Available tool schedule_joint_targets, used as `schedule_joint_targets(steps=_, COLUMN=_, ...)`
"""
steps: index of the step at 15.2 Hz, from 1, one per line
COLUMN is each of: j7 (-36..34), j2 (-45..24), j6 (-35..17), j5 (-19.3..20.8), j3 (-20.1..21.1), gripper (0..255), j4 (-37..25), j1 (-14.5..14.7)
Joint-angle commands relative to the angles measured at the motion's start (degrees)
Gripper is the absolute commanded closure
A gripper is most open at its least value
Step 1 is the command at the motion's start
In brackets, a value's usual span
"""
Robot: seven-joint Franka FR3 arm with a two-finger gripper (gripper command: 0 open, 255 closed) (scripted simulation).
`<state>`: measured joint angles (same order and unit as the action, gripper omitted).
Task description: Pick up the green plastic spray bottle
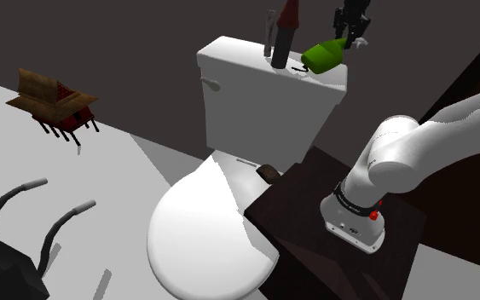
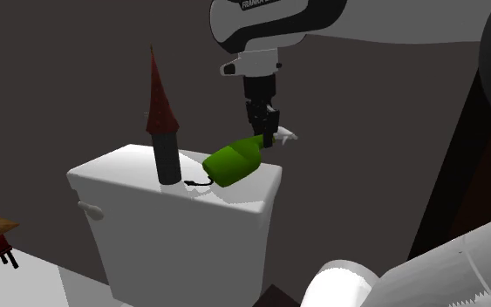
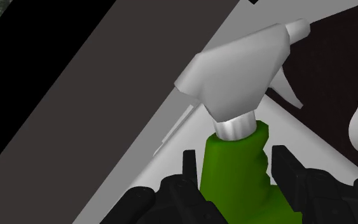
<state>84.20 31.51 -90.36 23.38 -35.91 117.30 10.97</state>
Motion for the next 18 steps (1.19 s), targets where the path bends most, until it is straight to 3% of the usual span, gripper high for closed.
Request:
schedule_joint_targets(steps=1, j7=0.0, j2=0.0, j6=0.0, j5=0.0, j3=0.0, gripper=255, j4=0.0, j1=0.0)
schedule_joint_targets(steps=18, j7=2.8, j2=-4.22, j6=10.49, j5=-2.3, j3=0.98, gripper=255, j4=-14.6, j1=1.37)
